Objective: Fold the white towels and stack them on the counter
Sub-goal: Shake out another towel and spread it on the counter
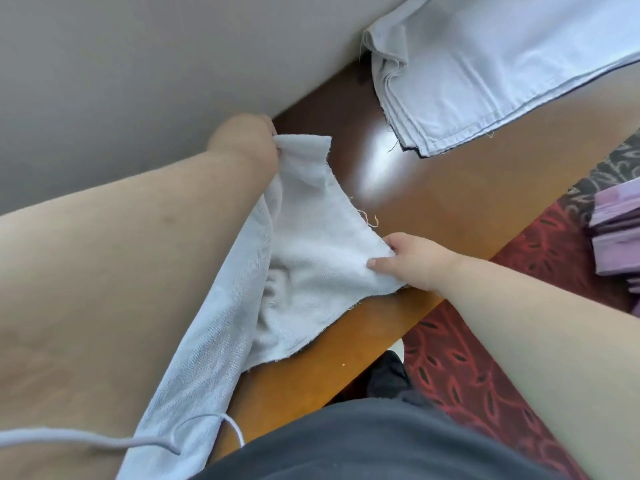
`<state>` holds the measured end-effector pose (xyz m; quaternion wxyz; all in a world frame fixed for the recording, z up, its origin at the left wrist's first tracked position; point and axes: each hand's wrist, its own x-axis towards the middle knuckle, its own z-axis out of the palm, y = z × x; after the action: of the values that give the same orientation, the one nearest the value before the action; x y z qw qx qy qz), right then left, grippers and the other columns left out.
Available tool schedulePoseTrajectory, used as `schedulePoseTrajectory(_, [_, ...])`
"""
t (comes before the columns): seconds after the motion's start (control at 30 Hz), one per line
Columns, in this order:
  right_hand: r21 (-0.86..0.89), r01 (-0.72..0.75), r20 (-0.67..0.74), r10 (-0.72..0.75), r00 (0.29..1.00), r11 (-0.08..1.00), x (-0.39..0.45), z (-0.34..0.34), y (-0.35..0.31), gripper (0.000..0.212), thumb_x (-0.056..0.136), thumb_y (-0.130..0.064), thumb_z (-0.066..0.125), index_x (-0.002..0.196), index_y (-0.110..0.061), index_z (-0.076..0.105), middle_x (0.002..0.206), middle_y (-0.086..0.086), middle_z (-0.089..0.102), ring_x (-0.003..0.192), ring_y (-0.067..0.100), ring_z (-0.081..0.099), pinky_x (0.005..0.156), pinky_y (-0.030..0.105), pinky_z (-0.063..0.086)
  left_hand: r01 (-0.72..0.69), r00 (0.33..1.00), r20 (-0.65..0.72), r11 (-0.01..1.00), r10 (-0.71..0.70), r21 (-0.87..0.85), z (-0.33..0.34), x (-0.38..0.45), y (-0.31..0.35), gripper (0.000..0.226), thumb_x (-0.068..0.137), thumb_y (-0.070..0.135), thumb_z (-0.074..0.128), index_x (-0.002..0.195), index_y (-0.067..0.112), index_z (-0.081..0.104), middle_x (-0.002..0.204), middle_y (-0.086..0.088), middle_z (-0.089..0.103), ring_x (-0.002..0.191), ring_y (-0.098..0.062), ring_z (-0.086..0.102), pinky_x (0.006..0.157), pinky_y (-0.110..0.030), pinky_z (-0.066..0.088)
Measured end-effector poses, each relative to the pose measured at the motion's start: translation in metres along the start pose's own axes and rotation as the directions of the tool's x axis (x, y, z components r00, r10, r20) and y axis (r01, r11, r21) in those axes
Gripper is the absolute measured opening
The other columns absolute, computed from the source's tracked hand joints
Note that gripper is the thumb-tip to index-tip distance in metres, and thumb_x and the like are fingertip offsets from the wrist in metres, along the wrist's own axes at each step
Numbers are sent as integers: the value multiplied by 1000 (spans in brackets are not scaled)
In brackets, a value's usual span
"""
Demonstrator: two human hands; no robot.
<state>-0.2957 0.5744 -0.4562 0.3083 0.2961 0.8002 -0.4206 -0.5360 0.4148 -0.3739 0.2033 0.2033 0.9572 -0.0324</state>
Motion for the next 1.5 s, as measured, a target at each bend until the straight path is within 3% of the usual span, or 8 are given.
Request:
schedulePoseTrajectory(0.3, [18,-31,-383,36,923,999,6,-9,18,10,87,-29,49,90,-19,49,80,0,55,70,19,51,54,30,33,-122,985,104,985,135,-126,60,-12,16,60,95,21,51,151,30,30,147,-7,45,130,-32,45,109,-45,38])
schedulePoseTrajectory(0.47, [-350,-89,-408,-66,911,932,3,-11,2,77,80,-29,62,148,-26,26,136,6,42,118,30,46,92,43,42,-230,973,19,965,229,128,100,-72,21,58,96,40,44,151,33,26,160,-6,17,149,-29,4,117,-53,-4])
schedulePoseTrajectory(0.67, [-674,416,-60,-606,793,611,-7,24,-59,61,90,-26,56,148,-29,38,151,2,36,138,25,28,113,40,24,-112,990,-70,986,122,125,131,-157,0,73,96,46,44,155,32,3,164,-9,1,150,-33,-4,118,-53,-5])
schedulePoseTrajectory(0.87, [-680,592,222,-648,729,432,-29,89,-117,59,89,-28,55,145,-25,38,141,3,44,128,26,39,104,39,38,230,970,-98,971,-224,65,167,-250,-45,92,94,37,49,150,31,-23,162,-8,-10,149,-33,-4,118,-51,-3])
schedulePoseTrajectory(1.03, [-710,702,371,-816,443,58,-47,126,-131,58,84,-28,65,139,-23,47,138,3,44,125,29,37,105,42,33,505,859,-56,860,-509,-75,210,-323,-81,95,89,46,55,146,36,-21,158,-6,-4,146,-30,4,117,-46,6])
schedulePoseTrajectory(1.2, [-613,708,688,-676,263,-349,-64,174,-128,32,89,-37,59,118,-24,63,117,-2,56,113,26,47,97,39,32,528,836,-123,845,-534,-79,249,-369,-98,73,80,70,55,137,30,32,131,0,34,119,-24,34,102,-37,19])
schedulePoseTrajectory(1.4, [-607,693,735,-606,303,-390,-70,215,-128,68,80,-56,69,137,-24,49,136,0,50,123,27,45,104,43,32,432,881,-160,894,-446,-116,244,-371,-116,30,94,35,46,119,21,55,110,2,56,104,-22,53,86,-34,38])
schedulePoseTrajectory(1.5, [-612,707,698,-662,272,-355,-80,235,-138,66,77,-51,72,133,-21,52,132,3,53,118,30,50,97,43,36,381,826,-287,856,-485,-349,223,-366,-131,31,89,31,49,115,18,60,107,-2,61,103,-26,56,87,-35,36])
